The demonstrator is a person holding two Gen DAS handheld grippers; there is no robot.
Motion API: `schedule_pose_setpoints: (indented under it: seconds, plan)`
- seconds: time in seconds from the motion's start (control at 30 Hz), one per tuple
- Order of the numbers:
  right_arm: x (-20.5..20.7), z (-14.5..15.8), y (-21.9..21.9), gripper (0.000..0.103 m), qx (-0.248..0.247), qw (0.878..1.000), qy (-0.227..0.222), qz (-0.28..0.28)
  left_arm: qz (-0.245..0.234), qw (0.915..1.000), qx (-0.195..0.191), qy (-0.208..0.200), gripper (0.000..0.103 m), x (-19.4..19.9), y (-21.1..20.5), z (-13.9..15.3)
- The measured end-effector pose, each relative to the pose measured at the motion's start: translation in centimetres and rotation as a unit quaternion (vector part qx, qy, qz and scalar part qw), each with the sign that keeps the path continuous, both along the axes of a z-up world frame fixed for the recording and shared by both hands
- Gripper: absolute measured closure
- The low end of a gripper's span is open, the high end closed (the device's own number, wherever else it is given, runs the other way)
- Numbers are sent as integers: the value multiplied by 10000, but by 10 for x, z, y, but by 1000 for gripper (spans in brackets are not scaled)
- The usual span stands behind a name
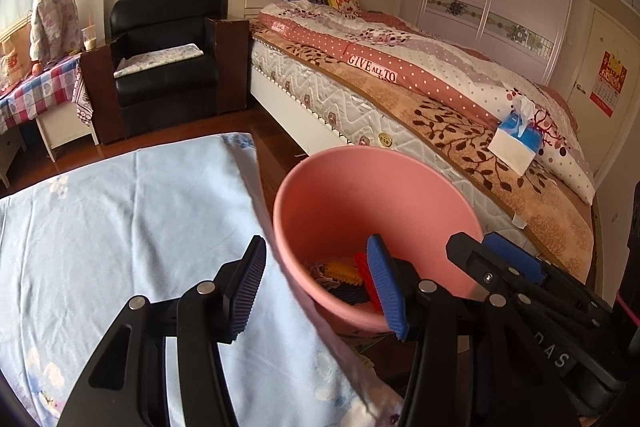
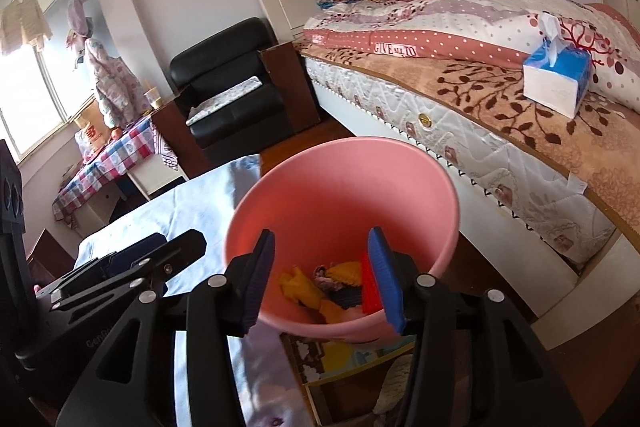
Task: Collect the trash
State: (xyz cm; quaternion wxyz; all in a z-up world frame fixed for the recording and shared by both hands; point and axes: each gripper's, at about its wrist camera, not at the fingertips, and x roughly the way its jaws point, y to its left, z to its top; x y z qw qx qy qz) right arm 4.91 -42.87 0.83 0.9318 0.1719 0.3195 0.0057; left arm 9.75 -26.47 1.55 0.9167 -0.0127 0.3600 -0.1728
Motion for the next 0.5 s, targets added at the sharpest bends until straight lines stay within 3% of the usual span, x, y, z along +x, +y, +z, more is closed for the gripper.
schedule_pose_setpoints:
  seconds: [0.5]
  plan:
    - [-21, 10, 36, 48, -66, 9997, -130, 189, 322, 9992, -14, -224, 51, -30, 52, 12]
